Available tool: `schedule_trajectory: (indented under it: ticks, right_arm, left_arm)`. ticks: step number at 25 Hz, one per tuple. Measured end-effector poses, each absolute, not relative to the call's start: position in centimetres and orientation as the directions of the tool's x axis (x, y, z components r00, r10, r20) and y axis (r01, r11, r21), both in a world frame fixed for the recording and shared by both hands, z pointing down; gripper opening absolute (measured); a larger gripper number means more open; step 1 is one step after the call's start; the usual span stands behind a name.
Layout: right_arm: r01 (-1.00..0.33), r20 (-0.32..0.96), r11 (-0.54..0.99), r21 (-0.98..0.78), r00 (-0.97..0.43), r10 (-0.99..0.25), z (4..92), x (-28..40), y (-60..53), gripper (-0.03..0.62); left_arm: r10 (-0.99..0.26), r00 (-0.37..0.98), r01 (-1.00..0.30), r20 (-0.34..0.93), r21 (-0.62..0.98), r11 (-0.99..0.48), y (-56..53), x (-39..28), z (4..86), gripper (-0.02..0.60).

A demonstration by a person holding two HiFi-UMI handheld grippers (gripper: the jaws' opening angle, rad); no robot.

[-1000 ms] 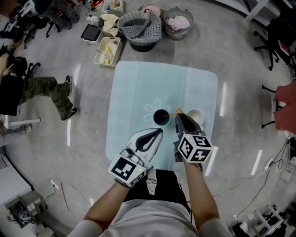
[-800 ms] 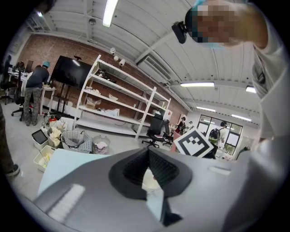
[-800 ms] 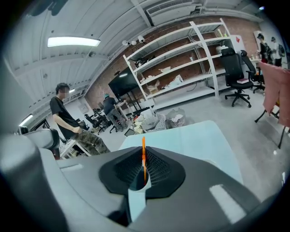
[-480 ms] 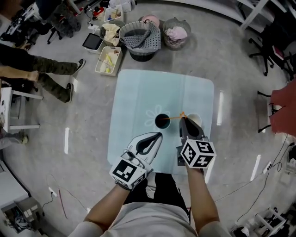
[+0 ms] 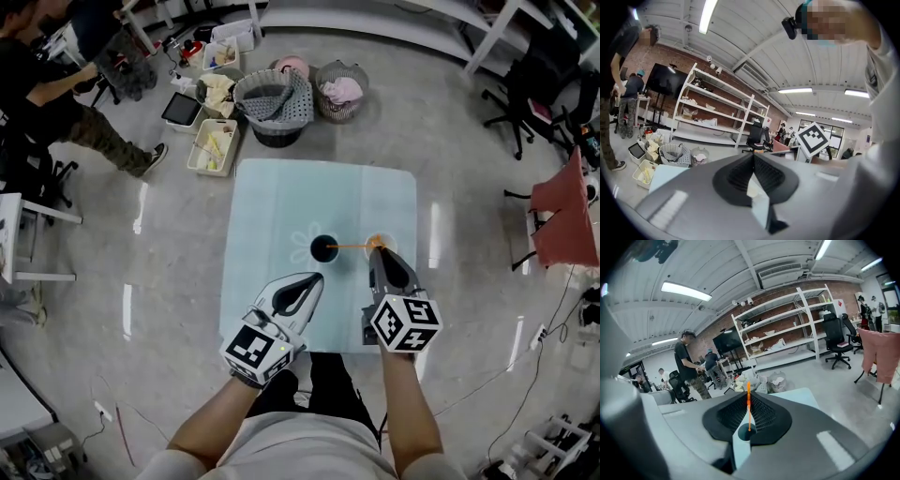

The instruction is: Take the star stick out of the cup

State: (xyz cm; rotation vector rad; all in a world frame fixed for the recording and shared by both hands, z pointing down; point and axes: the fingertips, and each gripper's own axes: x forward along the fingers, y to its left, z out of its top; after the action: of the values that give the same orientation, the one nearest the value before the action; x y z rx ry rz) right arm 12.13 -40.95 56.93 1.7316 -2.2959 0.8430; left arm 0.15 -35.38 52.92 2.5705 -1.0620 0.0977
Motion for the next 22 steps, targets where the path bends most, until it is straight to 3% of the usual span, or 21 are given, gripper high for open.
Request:
schedule_trajectory:
  ticks: [22]
  right_arm:
    - [-0.947,0.226,0.21,-0.243,-0.266,-0.937,42.4,11.4,-30.9,0.029]
  left_arm:
    - [-0.631,0.766,-0.64,0.122,0.238,-0.731,-29.1,-1.5,43.7,0.005]
